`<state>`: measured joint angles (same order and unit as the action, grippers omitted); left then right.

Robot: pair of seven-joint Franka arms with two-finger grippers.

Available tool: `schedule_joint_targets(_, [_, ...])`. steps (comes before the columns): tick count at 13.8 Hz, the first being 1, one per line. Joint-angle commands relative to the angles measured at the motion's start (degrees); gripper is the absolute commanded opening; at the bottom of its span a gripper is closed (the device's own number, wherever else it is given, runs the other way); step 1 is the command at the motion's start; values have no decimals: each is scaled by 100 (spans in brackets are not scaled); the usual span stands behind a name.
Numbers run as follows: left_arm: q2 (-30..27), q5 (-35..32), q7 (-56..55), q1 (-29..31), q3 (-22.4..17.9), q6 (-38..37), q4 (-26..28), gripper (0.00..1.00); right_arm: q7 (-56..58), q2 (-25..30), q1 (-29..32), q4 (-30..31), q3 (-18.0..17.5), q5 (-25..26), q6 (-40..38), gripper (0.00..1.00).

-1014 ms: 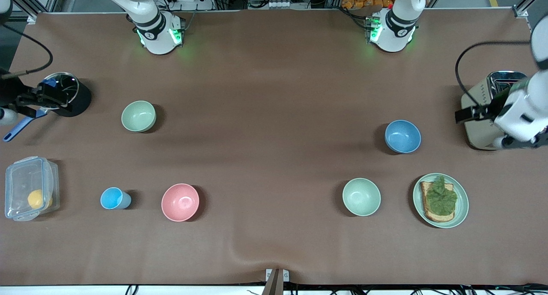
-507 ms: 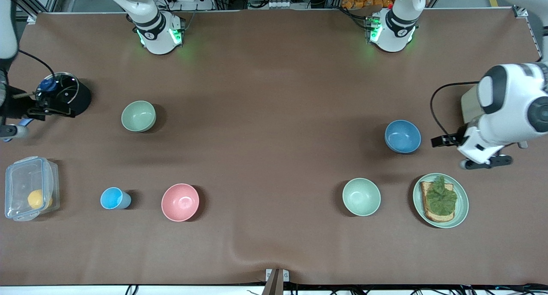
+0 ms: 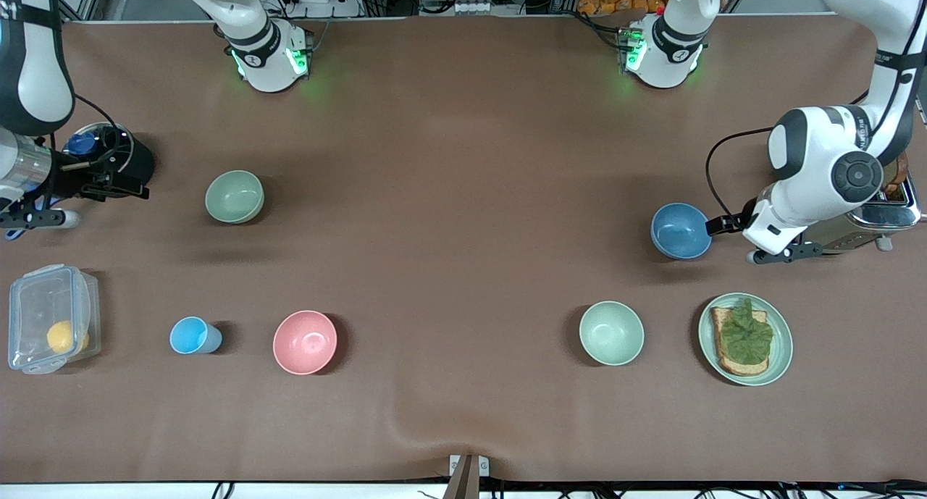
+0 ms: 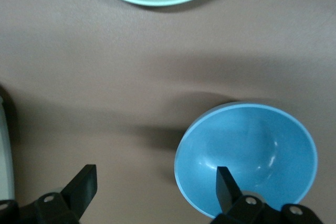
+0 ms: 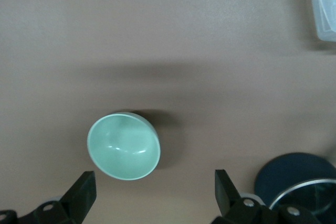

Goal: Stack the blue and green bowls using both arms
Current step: 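Move the left gripper to the blue bowl while the right gripper reaches the green bowl, then lower both grippers onto the rims of the blue and green bowls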

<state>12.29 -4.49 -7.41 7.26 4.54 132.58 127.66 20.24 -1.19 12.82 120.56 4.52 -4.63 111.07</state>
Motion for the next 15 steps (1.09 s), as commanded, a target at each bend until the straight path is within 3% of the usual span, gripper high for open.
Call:
schedule_joint_targets(1, [-61,-52,73,74,82,224,259,100,410,304,352,643,-65,-266,319,100])
schedule_joint_targets(4, [115,-52,64,30,83,259,250,100,419,304,388,1072,-65,-450,738,100])
schedule_joint_targets(10, [449,-52,64,21,83,602,224,83,446,304,327,1575,-74,-583,1294,100])
schedule_joint_targets(13, [484,-52,64,21,83,620,224,68,490,321,126,2031,-100,-679,1899,100])
schedule_joint_targets(15, [493,-52,64,21,82,620,215,58,490,365,28,2304,-100,-697,2313,95])
